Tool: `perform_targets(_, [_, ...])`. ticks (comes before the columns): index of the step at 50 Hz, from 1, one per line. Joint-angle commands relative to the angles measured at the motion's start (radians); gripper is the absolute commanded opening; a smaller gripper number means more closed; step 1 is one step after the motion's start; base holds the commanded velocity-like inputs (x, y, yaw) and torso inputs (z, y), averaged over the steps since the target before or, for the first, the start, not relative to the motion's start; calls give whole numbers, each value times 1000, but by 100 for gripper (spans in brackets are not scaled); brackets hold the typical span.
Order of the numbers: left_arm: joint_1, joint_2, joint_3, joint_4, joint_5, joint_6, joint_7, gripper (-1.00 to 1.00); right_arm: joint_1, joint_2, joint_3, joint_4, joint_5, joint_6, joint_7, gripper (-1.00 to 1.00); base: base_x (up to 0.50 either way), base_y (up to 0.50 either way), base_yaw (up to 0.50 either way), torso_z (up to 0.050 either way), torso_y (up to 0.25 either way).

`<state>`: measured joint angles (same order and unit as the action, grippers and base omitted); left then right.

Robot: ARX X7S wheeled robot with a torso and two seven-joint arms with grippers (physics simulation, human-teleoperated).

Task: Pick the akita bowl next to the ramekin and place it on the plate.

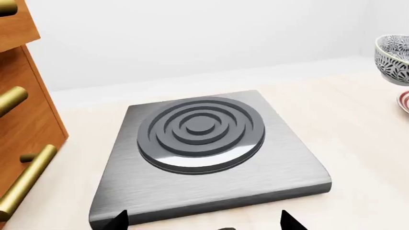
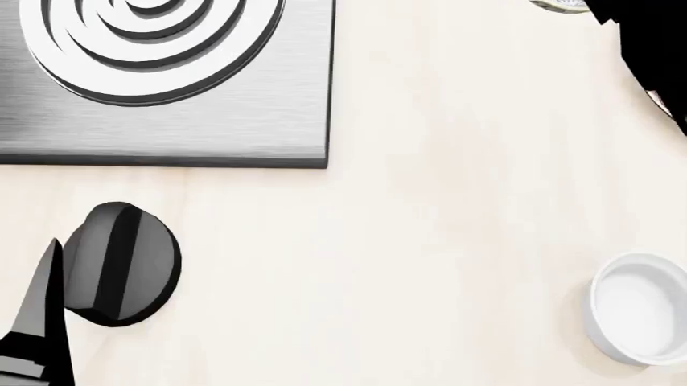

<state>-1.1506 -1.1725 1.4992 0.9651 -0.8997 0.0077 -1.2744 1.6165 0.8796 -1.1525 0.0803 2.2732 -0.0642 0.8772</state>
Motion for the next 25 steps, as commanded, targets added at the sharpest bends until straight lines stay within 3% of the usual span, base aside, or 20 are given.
perform_targets(1, [-4, -1, -3, 0, -5, -5, 1, 100, -1, 18, 17, 29, -6, 0, -14, -100, 0, 0, 0, 0, 0])
perform_targets(25, [0, -6, -5, -2, -4, -3, 4, 100, -25, 74, 42, 38, 12, -15, -20, -100, 0, 0, 0, 0, 0])
